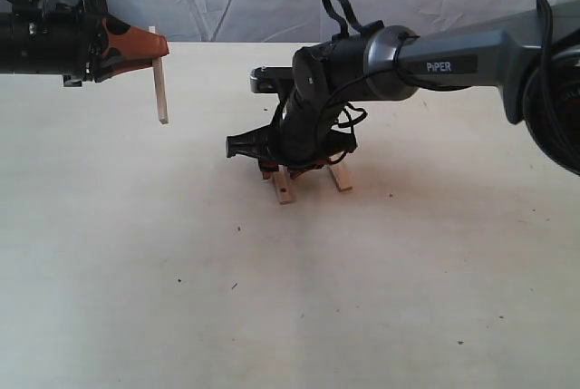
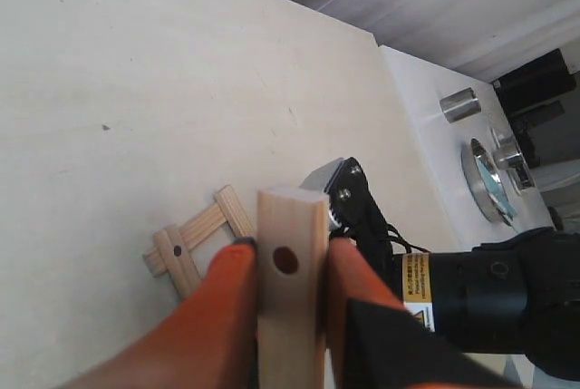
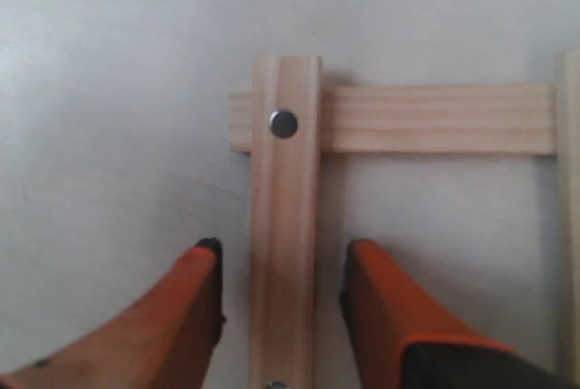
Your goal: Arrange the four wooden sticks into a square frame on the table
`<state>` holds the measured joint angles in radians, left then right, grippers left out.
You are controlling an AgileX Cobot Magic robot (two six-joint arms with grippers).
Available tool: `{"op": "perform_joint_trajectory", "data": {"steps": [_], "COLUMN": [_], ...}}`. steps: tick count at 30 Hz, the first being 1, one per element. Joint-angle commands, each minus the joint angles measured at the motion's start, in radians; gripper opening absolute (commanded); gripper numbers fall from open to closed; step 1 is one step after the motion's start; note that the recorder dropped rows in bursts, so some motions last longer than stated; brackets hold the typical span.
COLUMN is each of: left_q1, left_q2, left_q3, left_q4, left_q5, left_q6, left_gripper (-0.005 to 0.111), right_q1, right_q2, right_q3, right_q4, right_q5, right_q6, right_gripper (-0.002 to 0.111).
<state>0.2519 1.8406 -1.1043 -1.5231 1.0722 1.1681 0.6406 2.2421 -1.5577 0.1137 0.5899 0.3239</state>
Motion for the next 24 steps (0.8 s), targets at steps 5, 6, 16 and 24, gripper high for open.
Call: {"op": "perform_joint_trajectory", "data": {"steps": [5,6,16,24], "left_q1": [-0.005,-0.005,-0.028,-0.122], "left_q2": [-0.008,-0.008,-0.008,-0.008], "left_q3": [0.005,0.005,0.005,0.031], "left_q4": [0.002,0.002,0.013,-0.072], "left_q5": [0.006,0.006,0.006,0.018], "left_q6": [-0.002,-0.002,-0.009,0.021], "left_gripper": [0.0,0.0,0.0,0.0], "right_q1": [0.0,0.0,-0.073,-0.216], "right_q2": [-0.076,-0.094,-0.204,-0.22], "right_q3": [-0.004,-0.004,-0.004,0.008], "right_q4": [-0.041,-0.05,-0.043,0.705], "right_q5": [0.022,0.029,0.151,0.306], "right_q6": [-0.018,-0.018,-0.159,-0.696], "right_gripper": [0.05,0.05,0.001,0.001]}}
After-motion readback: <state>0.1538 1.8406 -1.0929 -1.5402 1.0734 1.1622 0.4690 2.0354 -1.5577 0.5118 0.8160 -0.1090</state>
